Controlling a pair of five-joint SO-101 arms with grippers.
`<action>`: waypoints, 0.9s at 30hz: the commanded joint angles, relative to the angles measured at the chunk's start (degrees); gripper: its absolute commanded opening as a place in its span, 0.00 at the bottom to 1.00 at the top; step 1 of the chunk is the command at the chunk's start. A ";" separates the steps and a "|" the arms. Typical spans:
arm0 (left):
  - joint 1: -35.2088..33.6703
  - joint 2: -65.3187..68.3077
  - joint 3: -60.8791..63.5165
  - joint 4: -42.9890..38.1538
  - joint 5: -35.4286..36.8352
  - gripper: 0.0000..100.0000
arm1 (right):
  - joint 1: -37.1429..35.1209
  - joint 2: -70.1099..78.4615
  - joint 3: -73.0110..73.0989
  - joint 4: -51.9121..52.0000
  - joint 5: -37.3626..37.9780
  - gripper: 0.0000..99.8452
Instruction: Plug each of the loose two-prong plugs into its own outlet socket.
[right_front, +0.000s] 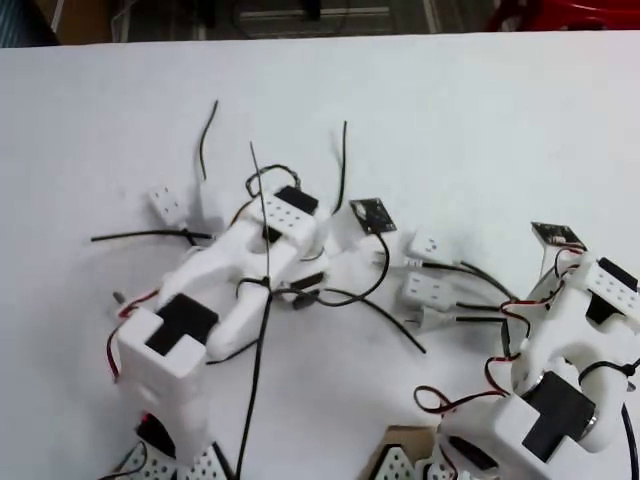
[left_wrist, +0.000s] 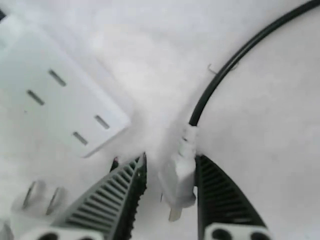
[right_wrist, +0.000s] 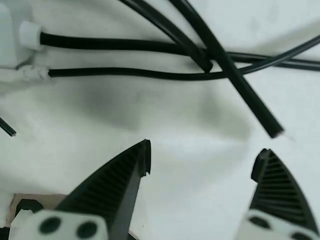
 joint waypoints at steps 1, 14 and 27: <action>0.57 -1.27 -0.53 -1.76 0.70 0.13 | -0.22 -1.98 -0.26 -0.31 -0.09 0.32; 0.84 -1.54 -0.62 -1.85 0.79 0.02 | 0.13 -1.98 -0.26 -0.31 -0.09 0.32; 6.55 -28.62 5.98 -3.96 12.84 0.02 | -0.04 -1.98 -0.26 -0.13 0.00 0.32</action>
